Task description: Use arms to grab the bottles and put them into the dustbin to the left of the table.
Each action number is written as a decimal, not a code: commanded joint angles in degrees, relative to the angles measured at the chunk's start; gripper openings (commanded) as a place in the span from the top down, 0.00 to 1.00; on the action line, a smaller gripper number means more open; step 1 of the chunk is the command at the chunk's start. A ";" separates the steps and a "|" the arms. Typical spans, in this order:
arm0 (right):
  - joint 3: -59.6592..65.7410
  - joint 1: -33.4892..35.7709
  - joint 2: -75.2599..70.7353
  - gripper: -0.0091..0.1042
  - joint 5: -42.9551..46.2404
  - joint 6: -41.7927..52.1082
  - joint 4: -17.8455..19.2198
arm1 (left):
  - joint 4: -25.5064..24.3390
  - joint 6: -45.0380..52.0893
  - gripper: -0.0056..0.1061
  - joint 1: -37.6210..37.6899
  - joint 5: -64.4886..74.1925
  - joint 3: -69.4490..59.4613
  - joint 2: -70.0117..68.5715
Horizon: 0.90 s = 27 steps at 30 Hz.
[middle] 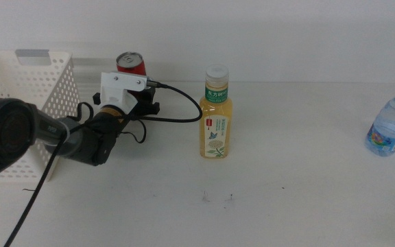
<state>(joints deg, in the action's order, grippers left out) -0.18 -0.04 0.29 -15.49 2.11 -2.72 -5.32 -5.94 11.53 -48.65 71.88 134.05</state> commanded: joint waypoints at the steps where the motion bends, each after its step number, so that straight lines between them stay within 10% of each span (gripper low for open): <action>1: 0.18 -0.55 -0.29 0.17 0.48 0.32 0.47 | 2.20 0.08 0.66 -0.10 -3.92 -2.78 -2.56; 27: 0.18 -0.55 -0.29 0.17 0.48 0.32 0.47 | 2.99 2.58 0.65 1.62 12.01 -32.05 -44.31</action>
<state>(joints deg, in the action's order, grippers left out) -0.18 -0.04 0.29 -15.49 2.11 -2.72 -2.97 -3.51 12.73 -37.55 39.98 93.14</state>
